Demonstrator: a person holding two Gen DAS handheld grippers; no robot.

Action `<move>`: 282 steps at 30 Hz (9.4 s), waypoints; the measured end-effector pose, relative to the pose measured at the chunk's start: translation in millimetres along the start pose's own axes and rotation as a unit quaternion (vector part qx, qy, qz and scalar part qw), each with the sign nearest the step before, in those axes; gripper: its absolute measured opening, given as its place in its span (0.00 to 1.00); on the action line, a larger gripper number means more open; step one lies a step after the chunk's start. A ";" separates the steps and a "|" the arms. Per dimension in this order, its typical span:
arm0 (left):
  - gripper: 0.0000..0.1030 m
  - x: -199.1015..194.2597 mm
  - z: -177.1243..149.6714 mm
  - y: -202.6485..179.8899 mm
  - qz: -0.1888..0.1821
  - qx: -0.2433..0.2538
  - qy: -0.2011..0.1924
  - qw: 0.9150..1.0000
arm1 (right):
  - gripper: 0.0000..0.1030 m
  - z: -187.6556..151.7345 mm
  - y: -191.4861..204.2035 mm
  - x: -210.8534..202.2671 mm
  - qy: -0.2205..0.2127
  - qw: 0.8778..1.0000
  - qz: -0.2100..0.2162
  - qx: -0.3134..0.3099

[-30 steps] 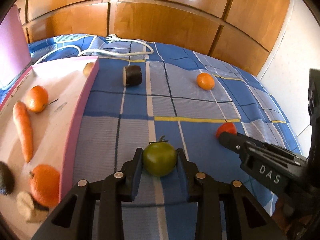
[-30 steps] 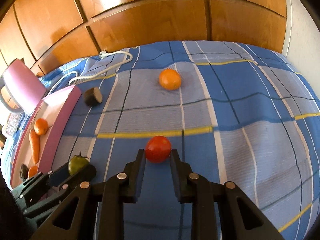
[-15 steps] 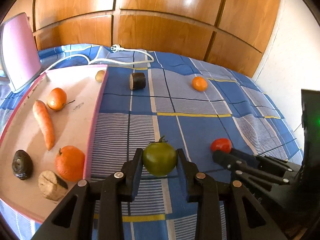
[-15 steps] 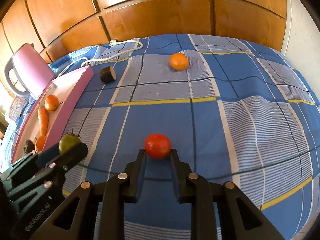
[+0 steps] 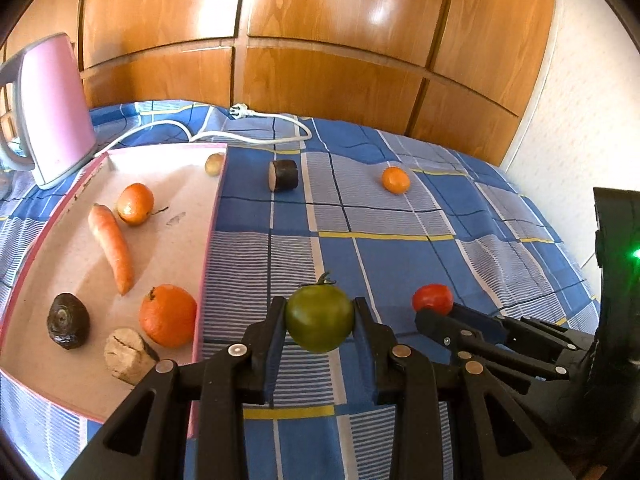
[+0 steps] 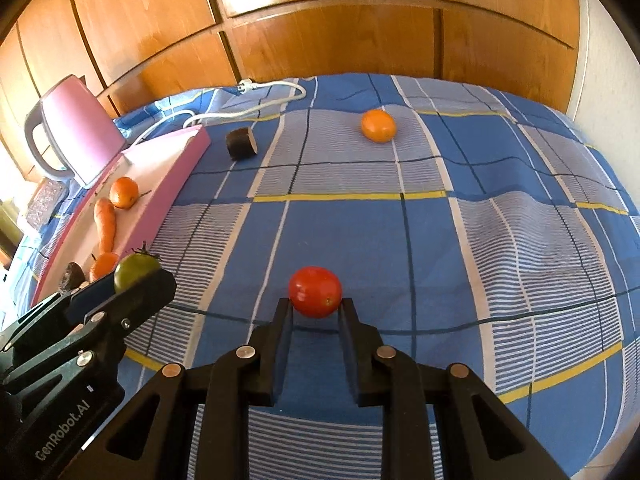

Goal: Organize fruits
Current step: 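Carry the green tomato with the left tool over the tray while the right tool carries the red tomato, then open the left tool over the tray while the right tool releases the red tomato inside, then withdraw both open tools from the tray toward the dark chunk and orange, then grasp the dark cylindrical chunk with the left tool while the right tool grasps the orange, then lift the dark chunk with the left tool toward the tray while the right tool carries the orange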

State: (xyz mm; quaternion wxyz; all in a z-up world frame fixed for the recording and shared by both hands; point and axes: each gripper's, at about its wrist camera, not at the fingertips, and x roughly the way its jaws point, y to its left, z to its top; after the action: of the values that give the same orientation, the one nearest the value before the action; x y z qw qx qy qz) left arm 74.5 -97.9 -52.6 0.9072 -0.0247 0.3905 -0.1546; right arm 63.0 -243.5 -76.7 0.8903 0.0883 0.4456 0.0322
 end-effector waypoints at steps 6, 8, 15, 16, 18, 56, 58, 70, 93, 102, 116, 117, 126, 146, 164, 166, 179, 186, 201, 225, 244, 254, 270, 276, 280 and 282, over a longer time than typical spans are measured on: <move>0.32 -12.1 1.9 6.6 0.002 -0.009 -0.015 1.000 | 0.23 3.6 6.1 -9.9 -0.015 1.000 0.002 -0.003; 0.32 -16.2 2.3 10.2 0.004 -0.014 -0.019 1.000 | 0.23 4.1 9.6 -12.0 -0.018 1.000 0.004 -0.004; 0.32 -31.0 3.1 27.0 0.016 -0.028 -0.036 0.999 | 0.23 7.9 27.3 -17.3 -0.025 0.999 0.018 -0.020; 0.32 -32.8 3.1 29.4 0.018 -0.029 -0.039 0.999 | 0.23 9.4 30.5 -17.8 -0.027 0.999 0.020 -0.022; 0.32 -36.7 4.1 36.5 0.022 -0.035 -0.044 0.998 | 0.23 13.1 38.0 -18.6 -0.030 0.999 0.025 -0.031; 0.32 -48.0 30.6 172.6 0.152 -0.148 -0.067 0.975 | 0.23 69.0 180.4 27.4 -0.025 0.981 0.106 -0.159; 0.32 -47.3 30.8 172.4 0.152 -0.148 -0.067 0.975 | 0.23 68.7 182.3 29.5 -0.024 0.981 0.107 -0.160; 0.35 -49.6 34.1 170.6 0.158 -0.142 -0.075 0.974 | 0.25 68.9 185.6 28.2 -0.037 0.980 0.106 -0.161; 0.36 -56.0 29.1 157.6 0.154 -0.142 -0.073 0.975 | 0.25 59.4 174.2 18.0 -0.037 0.984 0.102 -0.139; 0.36 -57.8 25.2 145.4 0.145 -0.131 -0.069 0.978 | 0.25 55.8 164.0 5.2 -0.053 0.988 0.078 -0.126; 0.36 -59.6 22.8 117.1 0.124 -0.103 -0.068 0.985 | 0.25 50.0 140.0 -10.9 -0.066 0.991 0.063 -0.095; 0.36 -59.3 22.6 114.5 0.123 -0.099 -0.068 0.985 | 0.25 49.8 137.2 -11.9 -0.067 0.992 0.061 -0.091; 0.36 -52.8 22.7 92.7 0.109 -0.076 -0.060 0.989 | 0.26 48.2 108.7 -15.5 -0.070 0.995 0.045 -0.061; 0.36 -25.0 33.3 59.3 0.081 -0.039 -0.037 0.995 | 0.26 52.2 55.5 -7.7 -0.063 0.998 0.012 -0.008; 0.36 16.4 46.4 27.5 0.063 -0.008 -0.006 0.998 | 0.26 56.4 -7.8 8.6 -0.052 0.997 -0.024 0.055; 0.36 20.6 47.6 25.1 0.062 -0.006 -0.003 0.998 | 0.26 57.5 -14.7 10.3 -0.050 0.997 -0.027 0.060; 0.36 51.2 59.2 11.3 0.048 0.000 0.017 0.999 | 0.26 70.3 -52.6 25.8 -0.040 0.994 -0.042 0.090; 0.36 65.3 74.1 12.3 0.038 -0.008 0.018 0.999 | 0.27 86.3 -55.3 37.2 -0.039 0.996 -0.036 0.078; 0.49 121.1 114.9 13.4 0.042 -0.013 0.034 0.998 | 0.34 132.9 -62.4 76.2 -0.037 0.996 -0.037 0.073; 0.29 137.2 98.2 4.7 0.012 0.006 0.053 0.999 | 0.33 126.3 -58.8 93.4 -0.012 0.999 -0.025 0.039; 0.29 84.5 10.8 -36.8 0.023 0.041 0.041 0.998 | 0.33 44.4 -56.4 37.4 -0.021 0.999 -0.021 0.040; 0.30 85.8 7.2 -36.1 0.024 0.038 0.031 0.999 | 0.34 40.3 -54.9 42.7 -0.030 0.998 -0.028 0.037; 0.30 87.6 6.2 -35.1 0.022 0.033 0.026 0.999 | 0.34 37.2 -52.8 43.0 -0.044 0.998 -0.037 0.024; 0.29 86.3 6.7 -34.6 0.020 0.031 0.027 0.999 | 0.34 36.6 -54.3 42.7 -0.046 0.998 -0.034 0.025; 0.29 85.2 6.9 -34.5 0.021 0.032 0.029 0.999 | 0.33 35.1 -53.2 41.0 -0.046 0.998 -0.038 0.024; 0.29 83.6 6.1 -35.3 0.023 0.036 0.030 0.999 | 0.33 33.0 -52.5 39.3 -0.046 0.998 -0.041 0.023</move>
State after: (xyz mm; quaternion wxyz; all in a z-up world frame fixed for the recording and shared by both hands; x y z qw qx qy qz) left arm 123.9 -157.0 -101.1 0.8987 0.0217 0.4121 -0.1483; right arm 111.9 -294.0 -98.0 0.9081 0.0924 0.4080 -0.0184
